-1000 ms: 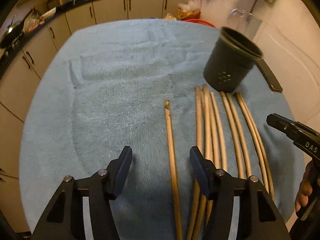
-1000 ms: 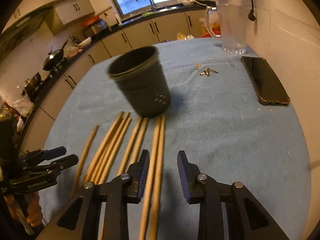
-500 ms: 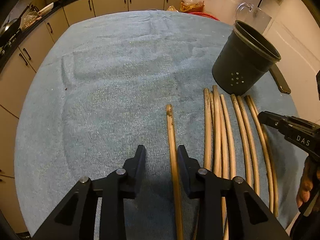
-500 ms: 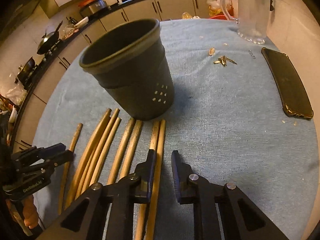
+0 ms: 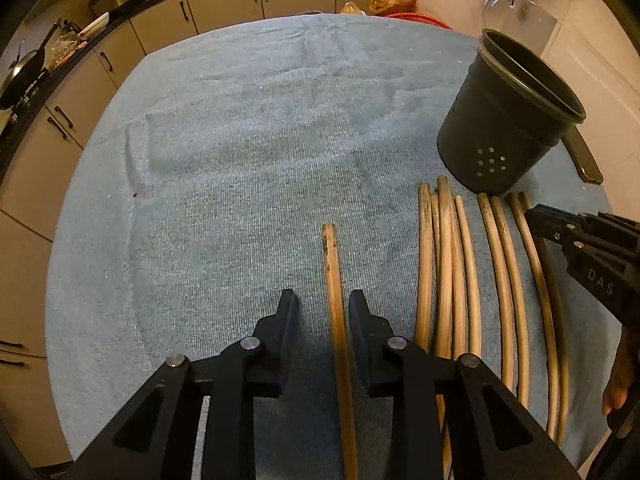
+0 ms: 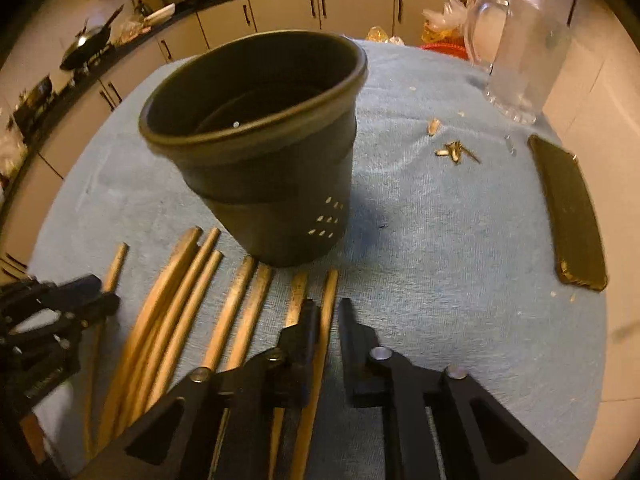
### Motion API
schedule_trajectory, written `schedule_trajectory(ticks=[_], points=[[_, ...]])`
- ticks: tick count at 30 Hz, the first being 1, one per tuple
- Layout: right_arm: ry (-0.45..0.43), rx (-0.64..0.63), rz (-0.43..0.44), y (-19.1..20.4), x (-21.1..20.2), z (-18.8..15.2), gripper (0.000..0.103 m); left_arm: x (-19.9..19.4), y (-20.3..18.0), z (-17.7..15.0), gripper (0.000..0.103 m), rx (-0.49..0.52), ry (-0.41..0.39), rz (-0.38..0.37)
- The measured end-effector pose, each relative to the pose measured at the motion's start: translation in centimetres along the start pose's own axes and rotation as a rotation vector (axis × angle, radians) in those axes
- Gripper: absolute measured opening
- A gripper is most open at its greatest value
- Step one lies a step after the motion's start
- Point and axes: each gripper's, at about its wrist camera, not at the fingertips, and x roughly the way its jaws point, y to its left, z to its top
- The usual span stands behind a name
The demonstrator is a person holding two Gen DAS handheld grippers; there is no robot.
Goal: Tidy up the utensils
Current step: 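Lower the left gripper onto a single wooden chopstick and close on it, then lift the chopstick upright with the left gripper and carry it over the grey cup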
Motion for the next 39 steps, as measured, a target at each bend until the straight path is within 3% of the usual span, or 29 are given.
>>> schedule_trajectory(ticks=[5,8,11,17,22,29,39], points=[[-0.018,0.053,0.036,-1.5,-0.5,-1.2,0.007,-0.6,-0.2,-0.6,0.008,-0.006,-0.033,-0.016],[-0.073,0.102,0.065,-2.5,-2.2,-2.3,0.006,-1.1,0.8,-1.5,0.007,-0.063,-0.061,-0.073],[-0.176,0.153,0.094,-3.5,-6.3,-3.6,0.006,-3.0,1.5,-2.4,0.007,-0.107,-0.098,-0.07],[-0.4,0.199,0.129,-4.9,-14.7,-7.0,0.006,-11.4,3.4,-4.9,0.007,-0.188,-0.268,-0.139],[-0.523,0.176,0.099,-4.0,-19.7,-9.7,0.006,-15.3,4.1,-7.5,0.007,-0.185,-0.376,-0.134],[-0.569,0.155,0.101,-2.4,-22.5,-12.9,0.006,-18.8,3.4,-10.5,0.007,-0.168,-0.464,-0.116],[-0.61,0.15,0.12,-2.3,-24.0,-14.5,0.006,-21.2,3.0,-11.2,0.007,-0.158,-0.486,-0.145]])
